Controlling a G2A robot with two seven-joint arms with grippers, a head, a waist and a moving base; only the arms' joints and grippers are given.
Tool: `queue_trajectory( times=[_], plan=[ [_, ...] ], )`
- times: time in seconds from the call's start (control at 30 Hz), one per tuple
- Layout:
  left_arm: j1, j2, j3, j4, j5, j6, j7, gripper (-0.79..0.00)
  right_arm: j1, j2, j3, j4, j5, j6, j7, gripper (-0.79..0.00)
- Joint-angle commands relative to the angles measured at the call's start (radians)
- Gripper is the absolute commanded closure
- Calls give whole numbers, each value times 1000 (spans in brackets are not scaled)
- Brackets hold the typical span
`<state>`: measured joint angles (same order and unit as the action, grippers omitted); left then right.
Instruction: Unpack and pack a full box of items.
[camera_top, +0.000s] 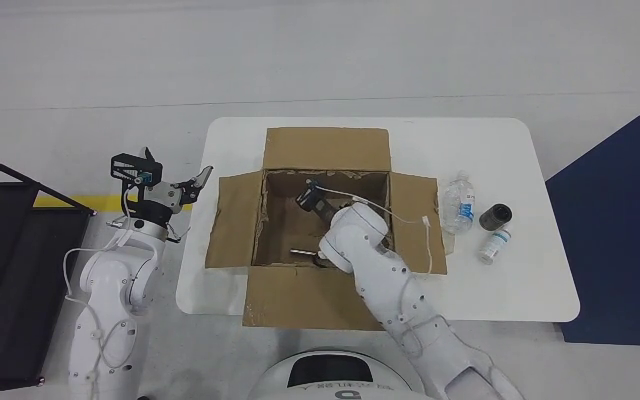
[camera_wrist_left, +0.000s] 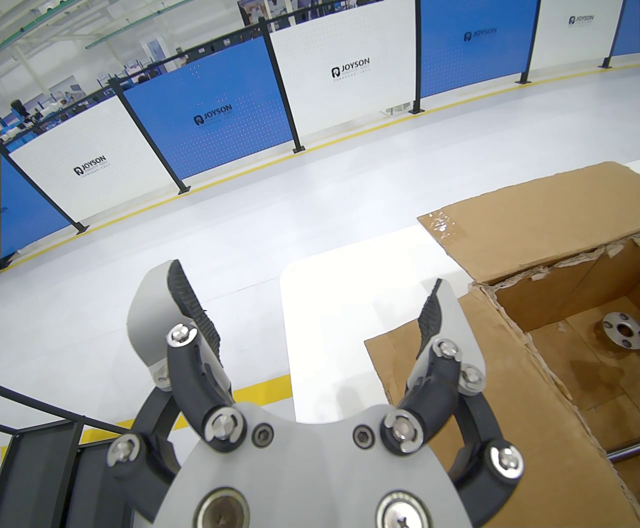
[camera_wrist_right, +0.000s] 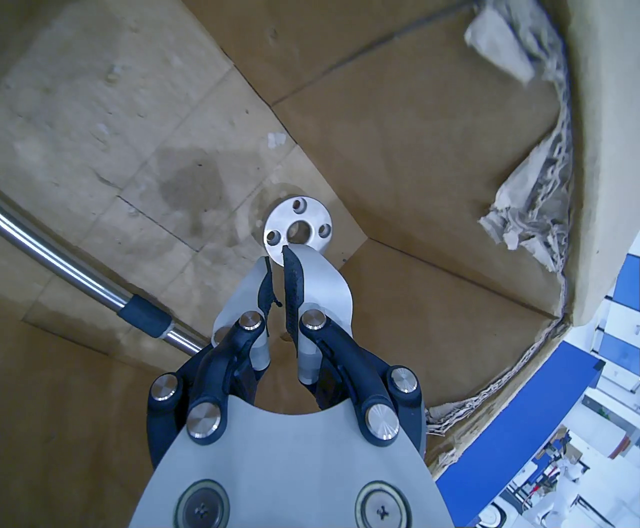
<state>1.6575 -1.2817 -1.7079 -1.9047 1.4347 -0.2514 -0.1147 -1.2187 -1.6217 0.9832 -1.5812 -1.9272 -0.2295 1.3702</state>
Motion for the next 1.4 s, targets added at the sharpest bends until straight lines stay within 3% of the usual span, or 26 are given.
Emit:
queue_trajectory(
  times=[0.0, 0.23, 0.43, 0.67, 0.97, 1.03, 1.07, 1.13, 1.37],
  plan=[
    [0, 0, 0, 0, 0, 0, 0, -785, 10, -1, 7, 31, 8, 3, 2, -296],
    [0, 0, 0, 0, 0, 0, 0, -785, 71, -13, 17, 161, 77, 15, -27, -526],
    [0, 0, 0, 0, 0, 0, 0, -785, 101, -16, 24, 217, 89, 28, -38, -548],
    [0, 0, 0, 0, 0, 0, 0, -785, 131, -19, 40, 283, 102, 45, -60, -391],
    [0, 0, 0, 0, 0, 0, 0, -785, 167, -25, 33, 360, 110, 46, -77, -308],
    [0, 0, 0, 0, 0, 0, 0, -785, 173, -26, 34, 363, 117, 43, -78, -175],
    [0, 0, 0, 0, 0, 0, 0, -785, 174, -26, 35, 359, 122, 42, -80, -68],
    [0, 0, 0, 0, 0, 0, 0, -785, 172, -25, 37, 345, 123, 39, -78, 0],
    [0, 0, 0, 0, 0, 0, 0, -785, 120, -19, 25, 216, 74, 31, -65, 0]
  ],
)
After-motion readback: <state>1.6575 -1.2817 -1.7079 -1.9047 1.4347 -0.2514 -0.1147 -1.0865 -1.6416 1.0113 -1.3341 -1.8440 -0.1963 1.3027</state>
